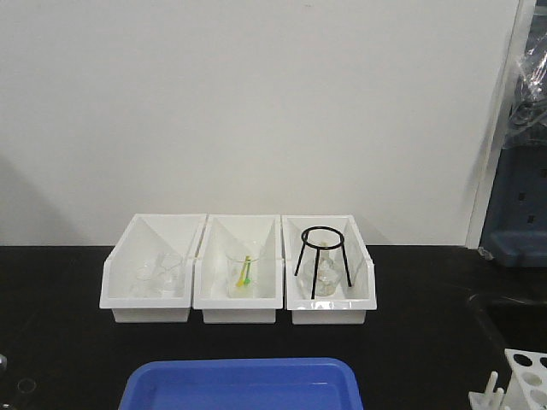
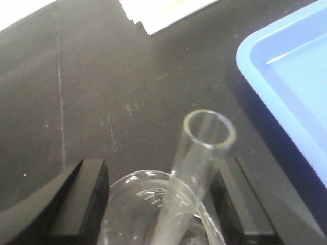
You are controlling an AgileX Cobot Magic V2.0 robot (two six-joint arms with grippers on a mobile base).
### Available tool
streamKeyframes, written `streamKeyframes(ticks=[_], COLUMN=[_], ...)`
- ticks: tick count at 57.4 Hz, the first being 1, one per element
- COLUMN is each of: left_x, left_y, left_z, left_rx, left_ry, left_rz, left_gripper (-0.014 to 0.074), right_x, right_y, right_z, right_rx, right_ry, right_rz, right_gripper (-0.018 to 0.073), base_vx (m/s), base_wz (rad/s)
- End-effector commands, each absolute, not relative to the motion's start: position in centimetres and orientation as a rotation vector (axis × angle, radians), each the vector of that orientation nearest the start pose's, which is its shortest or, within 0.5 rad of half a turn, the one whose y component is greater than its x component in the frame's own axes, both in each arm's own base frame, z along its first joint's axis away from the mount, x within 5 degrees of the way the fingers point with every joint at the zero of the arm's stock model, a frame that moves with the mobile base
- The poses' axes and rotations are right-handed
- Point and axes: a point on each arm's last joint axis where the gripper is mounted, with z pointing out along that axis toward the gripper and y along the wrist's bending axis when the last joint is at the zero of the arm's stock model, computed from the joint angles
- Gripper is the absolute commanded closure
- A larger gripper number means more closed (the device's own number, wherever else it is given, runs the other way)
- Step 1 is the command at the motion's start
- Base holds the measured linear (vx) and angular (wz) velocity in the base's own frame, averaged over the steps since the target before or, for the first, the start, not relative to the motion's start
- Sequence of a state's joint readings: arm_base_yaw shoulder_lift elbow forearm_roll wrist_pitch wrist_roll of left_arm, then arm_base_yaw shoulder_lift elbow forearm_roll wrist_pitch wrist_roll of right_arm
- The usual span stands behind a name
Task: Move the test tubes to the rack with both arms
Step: 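Grasp the clear test tube with the left gripper and lift it out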
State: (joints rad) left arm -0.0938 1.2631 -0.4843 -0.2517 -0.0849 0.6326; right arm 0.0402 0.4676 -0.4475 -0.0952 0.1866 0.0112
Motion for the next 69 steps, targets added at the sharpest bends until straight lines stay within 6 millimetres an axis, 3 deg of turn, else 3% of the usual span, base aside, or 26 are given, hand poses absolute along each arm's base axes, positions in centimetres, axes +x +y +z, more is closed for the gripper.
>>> streamKeyframes(ticks=[1,39,51,69], left_x=[24.3,25.1,25.5,25.5], left_y=[-2.0,-3.4,-3.5,-3.5], left_z=[22.7,23.0,21.8,21.6], left_rx=[0.413,0.382,0.398,0.398], left_ry=[1.998,1.891,1.946,1.95], left_rz=[0.203,0.172,0.167,0.167], left_gripper=[0.0046,0.0061,0.0061,0.0071], right_x=[10.6,10.6,10.6,10.6], right_y=[0.3,0.3,0.3,0.3], right_z=[33.0,33.0,33.0,33.0], right_rx=[-0.103,-0.103,-0.103,-0.103], right_ry=[1.585,1.584,1.584,1.584], right_rz=[-0.055,-0.055,-0.055,-0.055], right_gripper=[0.0047,0.0047,0.0047,0.0047], base_vx=[0.0,0.0,0.0,0.0], base_wz=[0.0,0.0,0.0,0.0])
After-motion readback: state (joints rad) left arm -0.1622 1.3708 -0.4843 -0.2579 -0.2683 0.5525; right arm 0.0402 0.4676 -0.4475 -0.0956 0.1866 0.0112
